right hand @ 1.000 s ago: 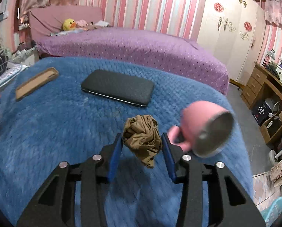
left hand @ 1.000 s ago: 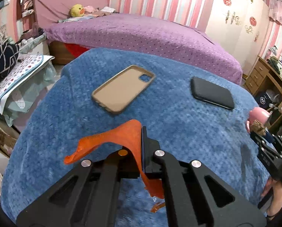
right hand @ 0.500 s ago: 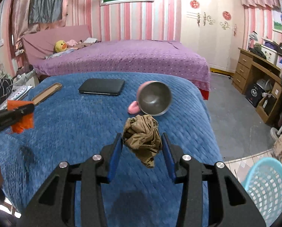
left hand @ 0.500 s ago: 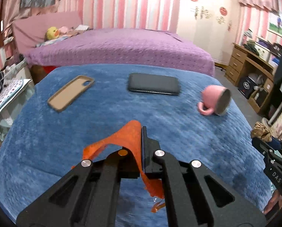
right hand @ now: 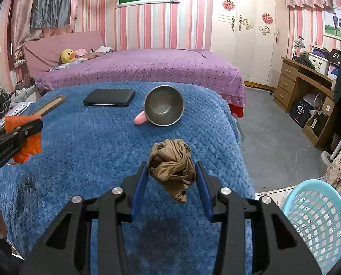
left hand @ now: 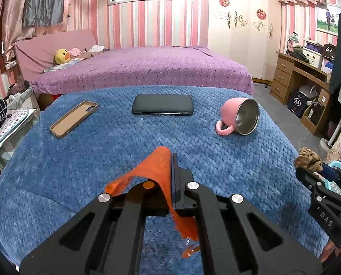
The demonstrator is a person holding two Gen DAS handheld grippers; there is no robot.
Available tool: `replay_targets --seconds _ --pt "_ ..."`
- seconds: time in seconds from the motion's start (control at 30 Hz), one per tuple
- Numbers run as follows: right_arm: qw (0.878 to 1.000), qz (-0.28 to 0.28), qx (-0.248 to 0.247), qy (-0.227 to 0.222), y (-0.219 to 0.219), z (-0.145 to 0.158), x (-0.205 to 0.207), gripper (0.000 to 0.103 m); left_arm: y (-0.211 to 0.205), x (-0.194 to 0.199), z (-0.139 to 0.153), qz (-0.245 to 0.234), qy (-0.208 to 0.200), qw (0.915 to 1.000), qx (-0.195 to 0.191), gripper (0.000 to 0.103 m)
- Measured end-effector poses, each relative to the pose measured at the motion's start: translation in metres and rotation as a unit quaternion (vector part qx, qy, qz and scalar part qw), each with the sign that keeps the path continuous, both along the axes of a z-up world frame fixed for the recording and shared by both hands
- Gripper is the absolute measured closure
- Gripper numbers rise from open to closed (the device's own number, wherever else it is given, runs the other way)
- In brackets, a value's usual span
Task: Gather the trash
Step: 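Carry the orange bag and brown cloth over the blue basket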
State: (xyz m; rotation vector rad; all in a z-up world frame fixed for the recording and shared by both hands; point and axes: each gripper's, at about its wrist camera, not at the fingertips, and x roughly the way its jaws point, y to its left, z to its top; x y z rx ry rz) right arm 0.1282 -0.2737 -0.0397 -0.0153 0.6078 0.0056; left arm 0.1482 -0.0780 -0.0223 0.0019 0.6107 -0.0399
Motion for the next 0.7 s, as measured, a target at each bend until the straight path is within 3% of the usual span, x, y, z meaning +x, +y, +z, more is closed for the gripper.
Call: replay_targets --seconds 0.4,0.57,0.7 --pt "0.999 -0.027 0.001 -0.031 -0.058 0.029 -0.025 0.061 -0.045 -0.021 0.033 -0.016 -0.063 0.9978 0.015 0.103" --pt "0.997 -0.069 -0.024 -0.034 -0.111 0.040 -0.051 0.061 -0.085 -0.024 0.039 -0.056 -0.050 0.9972 0.002 0.103" --pt "0.992 -0.116 -0.036 -0.033 -0.164 0.045 -0.078 0.061 -0.142 -0.035 0.040 -0.108 -0.030 0.9932 -0.029 0.103"
